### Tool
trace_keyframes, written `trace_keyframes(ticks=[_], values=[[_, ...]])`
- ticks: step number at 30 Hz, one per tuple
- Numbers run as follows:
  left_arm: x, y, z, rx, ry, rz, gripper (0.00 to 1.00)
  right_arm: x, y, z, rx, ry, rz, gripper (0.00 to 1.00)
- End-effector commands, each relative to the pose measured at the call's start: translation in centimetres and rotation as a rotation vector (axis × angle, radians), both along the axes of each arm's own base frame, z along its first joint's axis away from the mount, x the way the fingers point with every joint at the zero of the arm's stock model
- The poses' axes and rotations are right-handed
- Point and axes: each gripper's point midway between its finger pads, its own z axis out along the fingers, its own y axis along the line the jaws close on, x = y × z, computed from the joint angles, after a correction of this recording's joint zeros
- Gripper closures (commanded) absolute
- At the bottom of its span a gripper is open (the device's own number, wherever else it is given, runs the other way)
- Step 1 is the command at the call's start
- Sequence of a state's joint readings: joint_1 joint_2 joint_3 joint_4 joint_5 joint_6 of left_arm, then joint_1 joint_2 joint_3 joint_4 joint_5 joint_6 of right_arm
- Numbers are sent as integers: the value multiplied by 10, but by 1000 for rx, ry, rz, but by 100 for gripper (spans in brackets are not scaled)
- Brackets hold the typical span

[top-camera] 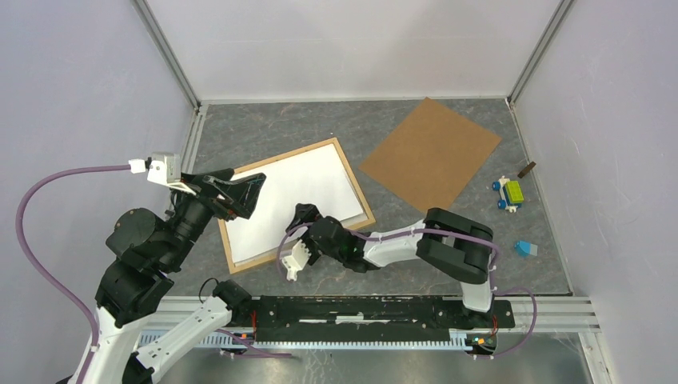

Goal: Put the photo into the frame

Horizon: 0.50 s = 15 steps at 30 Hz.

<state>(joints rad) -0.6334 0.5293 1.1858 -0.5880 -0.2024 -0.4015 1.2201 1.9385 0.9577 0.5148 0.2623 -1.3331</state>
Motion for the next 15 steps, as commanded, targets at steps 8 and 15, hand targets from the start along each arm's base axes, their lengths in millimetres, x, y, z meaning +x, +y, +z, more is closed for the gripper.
trace_keyframes(ticks=[8,15], values=[[-3,0,15,-32,-35,-12,0,-36,19,27,1,327,142,2],[-1,-5,15,-28,-27,-27,0,-35,12,45,87,486,118,2]])
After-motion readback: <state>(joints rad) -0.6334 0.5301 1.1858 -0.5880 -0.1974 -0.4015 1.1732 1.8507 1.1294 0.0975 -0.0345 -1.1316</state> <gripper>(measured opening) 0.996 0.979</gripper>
